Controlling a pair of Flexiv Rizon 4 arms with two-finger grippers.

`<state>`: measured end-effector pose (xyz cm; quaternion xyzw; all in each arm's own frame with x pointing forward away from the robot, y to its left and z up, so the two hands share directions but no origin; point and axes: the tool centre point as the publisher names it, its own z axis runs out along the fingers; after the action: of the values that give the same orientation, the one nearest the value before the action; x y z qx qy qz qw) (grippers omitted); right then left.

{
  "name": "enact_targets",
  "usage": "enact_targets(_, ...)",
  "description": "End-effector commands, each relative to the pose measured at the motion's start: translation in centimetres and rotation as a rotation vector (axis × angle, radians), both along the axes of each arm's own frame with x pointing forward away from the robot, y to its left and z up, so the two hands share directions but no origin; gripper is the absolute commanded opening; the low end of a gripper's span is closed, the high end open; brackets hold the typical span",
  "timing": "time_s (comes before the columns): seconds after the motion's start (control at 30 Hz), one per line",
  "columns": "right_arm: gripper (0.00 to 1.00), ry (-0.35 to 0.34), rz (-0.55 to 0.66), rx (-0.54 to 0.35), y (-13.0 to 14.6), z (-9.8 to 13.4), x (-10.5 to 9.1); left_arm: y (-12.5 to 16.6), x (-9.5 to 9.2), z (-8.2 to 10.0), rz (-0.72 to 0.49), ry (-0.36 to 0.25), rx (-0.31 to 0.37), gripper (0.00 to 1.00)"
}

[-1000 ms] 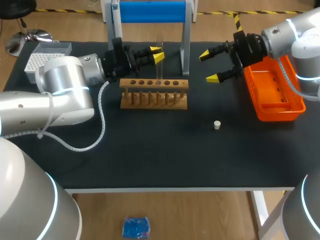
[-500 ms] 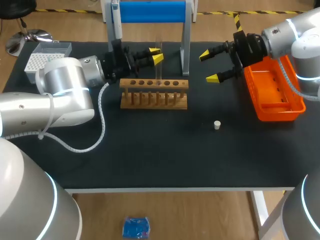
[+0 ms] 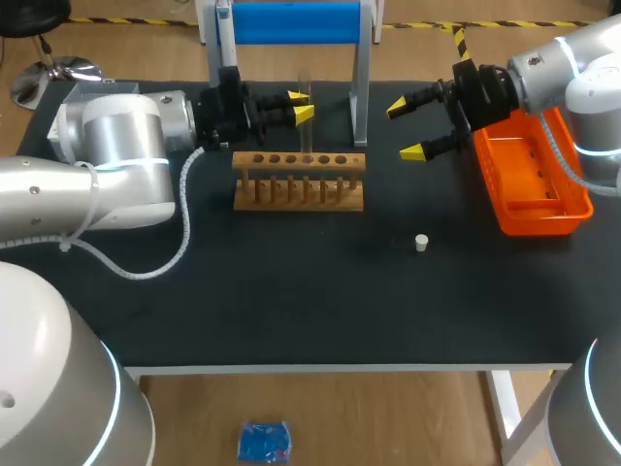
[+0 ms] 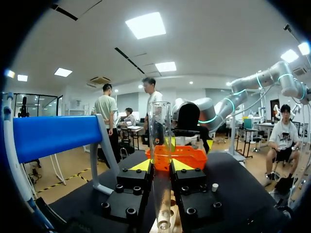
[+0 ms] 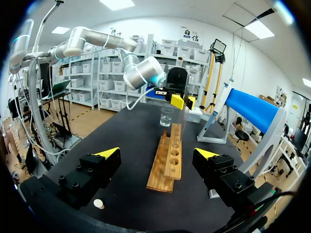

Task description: Invert the test tube, pick up the pipette, mount the tip to pipette, aspirate from beaker and dispense into the tube, eject the tip, return the pipette, and cap with the stopper.

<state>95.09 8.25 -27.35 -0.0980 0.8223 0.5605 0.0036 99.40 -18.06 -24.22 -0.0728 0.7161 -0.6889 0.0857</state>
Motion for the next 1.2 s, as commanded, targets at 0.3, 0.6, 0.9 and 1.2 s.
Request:
enact_targets(0.3, 1.00, 0.001, 0.001, -0.002, 0.0, 0.1, 0.0, 0.4, -0.3, -0.3, -0.020, 0.049, 0.102, 0.00)
enact_targets(0.6, 1.00, 0.001, 0.001, -0.002, 0.0, 0.1, 0.0, 0.3, -0.3, -1.0, -0.026, 0.060, 0.144, 0.00)
enact_targets(0.9, 1.00, 0.001, 0.001, -0.002, 0.0, 0.1, 0.0, 0.2, -0.2, -1.6, -0.030, 0.067, 0.149, 0.00)
enact_targets(1.2, 1.00, 0.001, 0.001, -0.002, 0.0, 0.1, 0.0, 0.1, -0.1, -1.9, -0.030, 0.059, 0.138, 0.00)
